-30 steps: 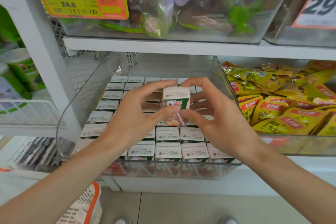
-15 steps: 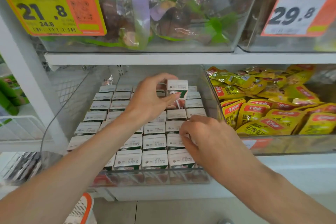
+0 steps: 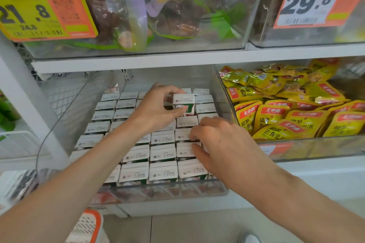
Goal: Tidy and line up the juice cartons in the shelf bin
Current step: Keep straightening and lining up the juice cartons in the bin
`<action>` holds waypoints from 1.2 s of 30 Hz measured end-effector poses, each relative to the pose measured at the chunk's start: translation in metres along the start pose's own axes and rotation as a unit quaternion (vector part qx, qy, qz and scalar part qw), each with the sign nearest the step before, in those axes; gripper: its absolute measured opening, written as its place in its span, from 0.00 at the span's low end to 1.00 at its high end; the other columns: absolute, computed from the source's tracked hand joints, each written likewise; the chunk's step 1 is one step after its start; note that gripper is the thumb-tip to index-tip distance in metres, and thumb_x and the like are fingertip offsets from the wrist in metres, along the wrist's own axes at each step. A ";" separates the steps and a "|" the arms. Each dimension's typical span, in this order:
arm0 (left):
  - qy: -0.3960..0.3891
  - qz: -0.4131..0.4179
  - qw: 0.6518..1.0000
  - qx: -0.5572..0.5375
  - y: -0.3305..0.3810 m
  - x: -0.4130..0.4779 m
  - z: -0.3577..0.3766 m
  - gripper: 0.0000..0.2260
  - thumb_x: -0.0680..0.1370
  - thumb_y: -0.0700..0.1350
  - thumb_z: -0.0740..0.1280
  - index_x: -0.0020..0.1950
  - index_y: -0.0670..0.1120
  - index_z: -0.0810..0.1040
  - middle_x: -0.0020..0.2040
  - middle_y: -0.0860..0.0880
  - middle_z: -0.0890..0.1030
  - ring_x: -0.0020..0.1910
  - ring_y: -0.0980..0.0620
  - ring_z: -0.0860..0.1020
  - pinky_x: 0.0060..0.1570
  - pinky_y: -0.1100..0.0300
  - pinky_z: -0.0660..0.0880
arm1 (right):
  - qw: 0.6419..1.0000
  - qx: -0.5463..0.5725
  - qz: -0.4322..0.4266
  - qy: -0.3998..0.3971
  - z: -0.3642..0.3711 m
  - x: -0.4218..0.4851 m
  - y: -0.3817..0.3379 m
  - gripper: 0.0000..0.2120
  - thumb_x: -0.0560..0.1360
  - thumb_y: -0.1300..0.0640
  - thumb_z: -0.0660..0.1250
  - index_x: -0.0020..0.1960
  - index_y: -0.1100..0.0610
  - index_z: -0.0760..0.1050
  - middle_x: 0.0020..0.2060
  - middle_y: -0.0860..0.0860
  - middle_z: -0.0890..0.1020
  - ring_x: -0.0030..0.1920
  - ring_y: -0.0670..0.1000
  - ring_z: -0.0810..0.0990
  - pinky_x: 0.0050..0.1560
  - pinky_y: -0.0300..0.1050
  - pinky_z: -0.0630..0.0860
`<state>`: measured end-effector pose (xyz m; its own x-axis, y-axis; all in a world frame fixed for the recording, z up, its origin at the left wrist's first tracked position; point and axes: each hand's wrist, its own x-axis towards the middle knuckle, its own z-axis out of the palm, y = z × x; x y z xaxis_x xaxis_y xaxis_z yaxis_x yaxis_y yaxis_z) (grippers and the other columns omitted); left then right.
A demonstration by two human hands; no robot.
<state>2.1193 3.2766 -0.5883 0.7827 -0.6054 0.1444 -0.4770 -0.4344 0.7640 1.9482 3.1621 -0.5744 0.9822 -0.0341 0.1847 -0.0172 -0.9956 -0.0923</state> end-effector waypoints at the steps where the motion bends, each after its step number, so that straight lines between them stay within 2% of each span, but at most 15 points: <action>1: 0.002 0.002 1.000 0.007 -0.002 0.000 0.003 0.15 0.76 0.41 0.78 0.61 0.51 0.83 0.61 0.52 0.75 0.57 0.60 0.80 0.53 0.78 0.72 | 1.000 -0.002 -0.001 0.001 0.000 0.000 0.001 0.10 0.84 0.53 0.62 0.62 0.50 0.78 0.55 0.48 0.79 0.59 0.54 0.78 0.48 0.48 0.75; 4: -0.008 0.009 1.000 0.022 -0.007 -0.001 0.007 0.14 0.75 0.43 0.79 0.57 0.55 0.83 0.58 0.54 0.76 0.57 0.61 0.80 0.49 0.80 0.72 | 1.000 -0.006 -0.007 0.000 0.000 0.000 0.001 0.09 0.84 0.54 0.62 0.61 0.50 0.78 0.55 0.48 0.79 0.57 0.54 0.79 0.46 0.49 0.75; 7: -0.003 0.009 0.999 0.032 -0.009 0.000 0.007 0.16 0.75 0.45 0.79 0.61 0.55 0.84 0.58 0.55 0.79 0.54 0.66 0.80 0.48 0.78 0.72 | 1.000 -0.010 -0.014 -0.007 0.000 -0.002 0.000 0.08 0.84 0.54 0.60 0.59 0.50 0.77 0.54 0.47 0.78 0.57 0.54 0.78 0.47 0.49 0.76; 13: -0.015 0.004 0.997 0.081 -0.013 -0.006 0.007 0.15 0.79 0.53 0.75 0.65 0.60 0.82 0.63 0.60 0.80 0.47 0.71 0.76 0.48 0.72 0.71 | 1.000 -0.007 -0.023 -0.011 -0.001 -0.005 0.000 0.08 0.85 0.56 0.59 0.60 0.51 0.75 0.56 0.48 0.77 0.59 0.54 0.76 0.48 0.50 0.74; 16: -0.022 0.016 0.993 0.113 -0.011 -0.007 0.005 0.14 0.79 0.54 0.74 0.65 0.60 0.83 0.63 0.59 0.80 0.46 0.68 0.78 0.53 0.67 0.73 | 0.999 -0.016 -0.031 -0.008 0.000 -0.006 0.001 0.07 0.85 0.55 0.59 0.59 0.50 0.74 0.55 0.48 0.76 0.59 0.54 0.76 0.46 0.48 0.72; 19: -0.020 0.034 0.987 0.157 -0.008 -0.006 0.001 0.13 0.81 0.53 0.72 0.65 0.58 0.83 0.63 0.57 0.80 0.49 0.58 0.82 0.59 0.59 0.78 | 0.999 -0.018 -0.035 -0.005 0.001 -0.006 0.001 0.07 0.84 0.55 0.60 0.58 0.50 0.75 0.55 0.48 0.76 0.58 0.54 0.77 0.45 0.49 0.72; 22: -0.008 0.079 0.965 0.249 -0.004 -0.002 -0.003 0.13 0.81 0.53 0.71 0.66 0.58 0.82 0.61 0.55 0.79 0.49 0.54 0.82 0.58 0.52 0.78 | 0.999 -0.015 -0.035 -0.002 0.002 -0.006 0.002 0.07 0.84 0.56 0.61 0.58 0.51 0.76 0.55 0.48 0.77 0.58 0.54 0.77 0.44 0.49 0.72; 25: -0.008 0.106 0.954 0.280 0.002 0.005 -0.004 0.12 0.81 0.52 0.72 0.65 0.56 0.82 0.59 0.55 0.78 0.48 0.54 0.81 0.57 0.52 0.77 | 0.999 -0.019 -0.038 -0.001 0.002 -0.006 0.002 0.07 0.84 0.56 0.59 0.59 0.50 0.75 0.55 0.48 0.76 0.58 0.54 0.77 0.44 0.48 0.70; 30: -0.026 0.103 0.965 0.239 0.017 0.017 0.004 0.10 0.78 0.51 0.75 0.59 0.57 0.85 0.52 0.56 0.83 0.44 0.59 0.81 0.49 0.61 0.74 | 0.999 -0.019 -0.041 0.001 0.003 -0.006 0.003 0.06 0.84 0.56 0.60 0.57 0.51 0.75 0.54 0.48 0.76 0.57 0.54 0.77 0.43 0.48 0.69; 33: -0.024 0.078 0.953 0.292 0.017 0.021 -0.002 0.09 0.77 0.52 0.76 0.56 0.57 0.84 0.54 0.53 0.82 0.48 0.54 0.81 0.53 0.55 0.77 | 0.999 -0.012 -0.045 0.008 0.004 -0.006 0.004 0.05 0.83 0.57 0.61 0.56 0.51 0.75 0.53 0.49 0.76 0.56 0.55 0.77 0.42 0.49 0.69; 36: -0.042 0.023 0.937 0.347 0.010 0.018 -0.002 0.15 0.79 0.59 0.72 0.63 0.57 0.79 0.58 0.49 0.82 0.58 0.44 0.80 0.57 0.51 0.76 | 0.999 -0.015 -0.049 0.012 0.005 -0.006 0.004 0.05 0.83 0.57 0.63 0.55 0.52 0.77 0.52 0.49 0.78 0.55 0.55 0.78 0.40 0.49 0.68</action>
<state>2.1296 3.2628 -0.5765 0.7343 -0.6720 0.0958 -0.6777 -0.7175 0.1609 1.9434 3.1582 -0.5805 0.9746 0.0611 0.2153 0.0720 -0.9965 -0.0430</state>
